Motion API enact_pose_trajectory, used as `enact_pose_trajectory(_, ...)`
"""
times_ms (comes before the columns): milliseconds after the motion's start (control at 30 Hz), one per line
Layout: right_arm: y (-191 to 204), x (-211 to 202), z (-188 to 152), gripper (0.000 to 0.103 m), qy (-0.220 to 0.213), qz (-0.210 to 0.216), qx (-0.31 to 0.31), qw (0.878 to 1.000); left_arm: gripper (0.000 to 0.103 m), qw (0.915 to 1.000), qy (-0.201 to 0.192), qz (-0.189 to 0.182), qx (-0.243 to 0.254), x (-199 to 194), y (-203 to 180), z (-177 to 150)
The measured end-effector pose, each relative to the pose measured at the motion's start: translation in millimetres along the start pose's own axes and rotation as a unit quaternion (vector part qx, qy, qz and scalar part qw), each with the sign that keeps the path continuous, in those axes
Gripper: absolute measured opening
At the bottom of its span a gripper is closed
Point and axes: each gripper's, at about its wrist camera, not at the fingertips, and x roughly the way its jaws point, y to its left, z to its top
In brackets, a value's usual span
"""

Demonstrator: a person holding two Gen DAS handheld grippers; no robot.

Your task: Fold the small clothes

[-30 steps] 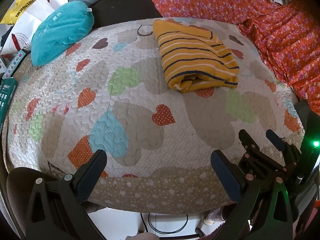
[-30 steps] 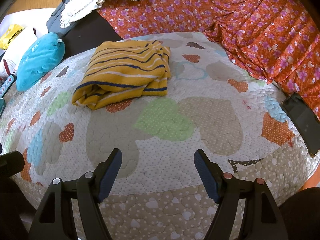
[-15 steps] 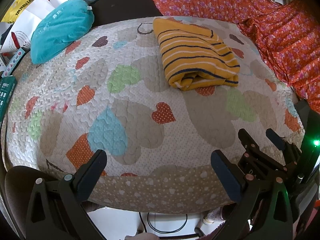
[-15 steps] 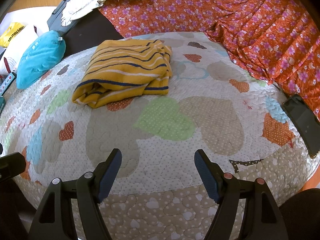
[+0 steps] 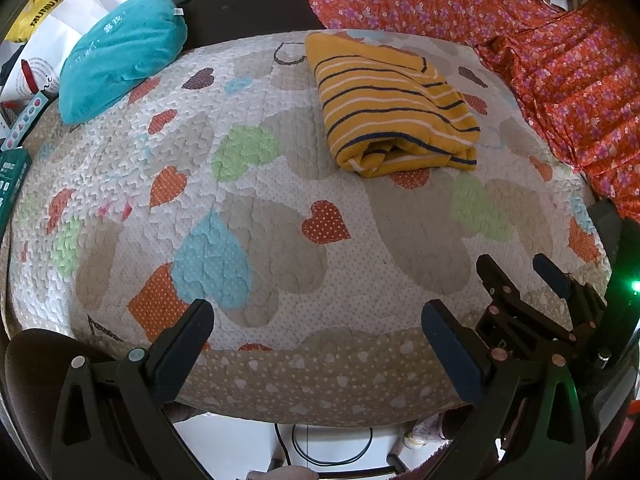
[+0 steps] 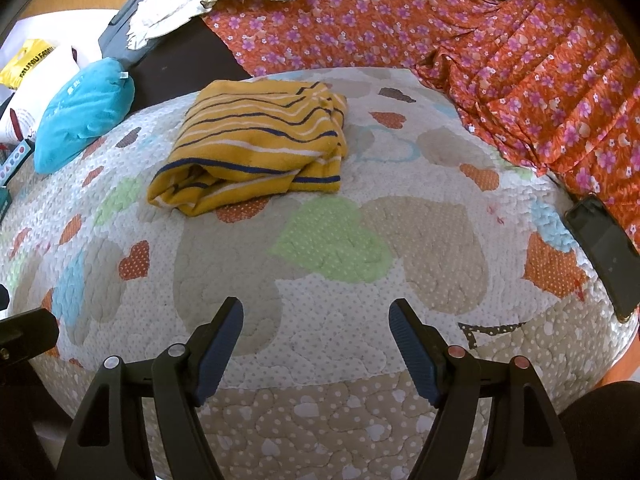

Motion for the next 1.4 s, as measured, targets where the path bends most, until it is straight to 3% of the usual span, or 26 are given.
enact_pose_trajectory(1400, -0.3, 5.6, -0.4, 0.081, 0.008, -0.002, -0.012, 1.000, 0.103, 0.9998, 0.017, 0.008, -0.009, 14.5, 8.5, -4.3)
